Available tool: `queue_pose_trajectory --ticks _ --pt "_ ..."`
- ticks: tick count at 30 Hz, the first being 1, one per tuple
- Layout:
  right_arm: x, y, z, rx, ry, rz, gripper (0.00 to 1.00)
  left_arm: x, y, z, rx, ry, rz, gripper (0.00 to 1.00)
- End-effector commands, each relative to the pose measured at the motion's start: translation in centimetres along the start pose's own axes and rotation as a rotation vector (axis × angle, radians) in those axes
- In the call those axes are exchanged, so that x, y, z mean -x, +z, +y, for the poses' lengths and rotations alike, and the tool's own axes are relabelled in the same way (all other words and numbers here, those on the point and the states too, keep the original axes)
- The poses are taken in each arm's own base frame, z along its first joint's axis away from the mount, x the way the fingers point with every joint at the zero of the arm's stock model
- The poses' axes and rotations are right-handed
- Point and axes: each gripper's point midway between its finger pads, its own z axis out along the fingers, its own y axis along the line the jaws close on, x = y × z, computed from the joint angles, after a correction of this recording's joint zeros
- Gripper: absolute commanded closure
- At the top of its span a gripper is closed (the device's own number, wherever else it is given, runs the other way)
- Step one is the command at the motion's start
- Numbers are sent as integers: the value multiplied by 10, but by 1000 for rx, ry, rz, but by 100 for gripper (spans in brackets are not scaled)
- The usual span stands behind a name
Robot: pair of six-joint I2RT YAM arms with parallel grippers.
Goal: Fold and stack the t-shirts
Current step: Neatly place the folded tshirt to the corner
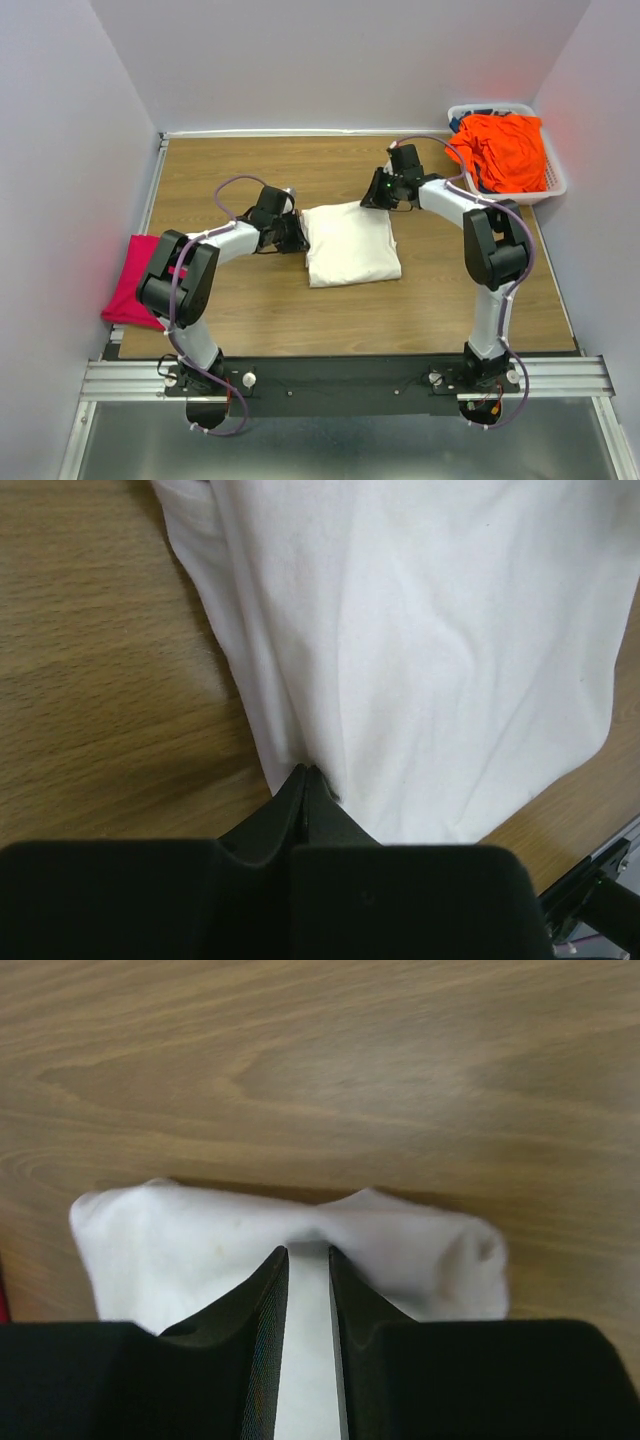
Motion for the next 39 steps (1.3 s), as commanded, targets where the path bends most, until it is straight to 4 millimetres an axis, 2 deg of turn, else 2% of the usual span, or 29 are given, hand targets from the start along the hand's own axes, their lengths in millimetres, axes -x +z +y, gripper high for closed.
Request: queue_pose_trajectory --ticks 1,5,10,14,15,16,19,21,22,24,25,26,29,33,39 --pt "14 20 -39 -13 49 14 71 -11 8 11 25 12 15 100" --pt "11 31 -45 32 83 54 72 -14 9 22 69 14 22 100" --pt "16 27 -40 57 87 49 71 1 -1 18 83 51 0 100" --pt "29 7 -32 66 79 9 68 29 -19 11 95 83 -57 100" --pt "37 -4 -26 69 72 -20 67 41 -24 4 89 96 -86 99" --pt "36 -8 -25 68 76 -24 67 49 -32 -2 78 107 -109 99" --pt "41 -28 -17 67 91 -60 67 65 -40 -25 18 130 -124 99" --pt "31 -35 -15 40 95 -66 66 69 -40 -37 -12 129 -126 99" --pt "30 -44 -6 48 84 -79 67 68 -35 -38 -15 126 -113 99" --pt "11 -46 -7 44 87 -50 66 70 -29 -42 -28 126 -105 100" --pt "4 -47 -2 53 86 -39 66 67 -21 -38 -25 118 -85 100" --pt "-10 -49 -3 60 90 -17 66 70 -17 -40 -33 118 -89 100" --pt "-32 -50 -5 82 107 16 66 76 0 -31 -7 109 -75 100" --pt "-69 -47 -38 -2 134 72 66 74 27 -5 44 77 -41 100" --pt "-94 -54 -65 -43 185 98 67 56 50 34 107 9 24 100"
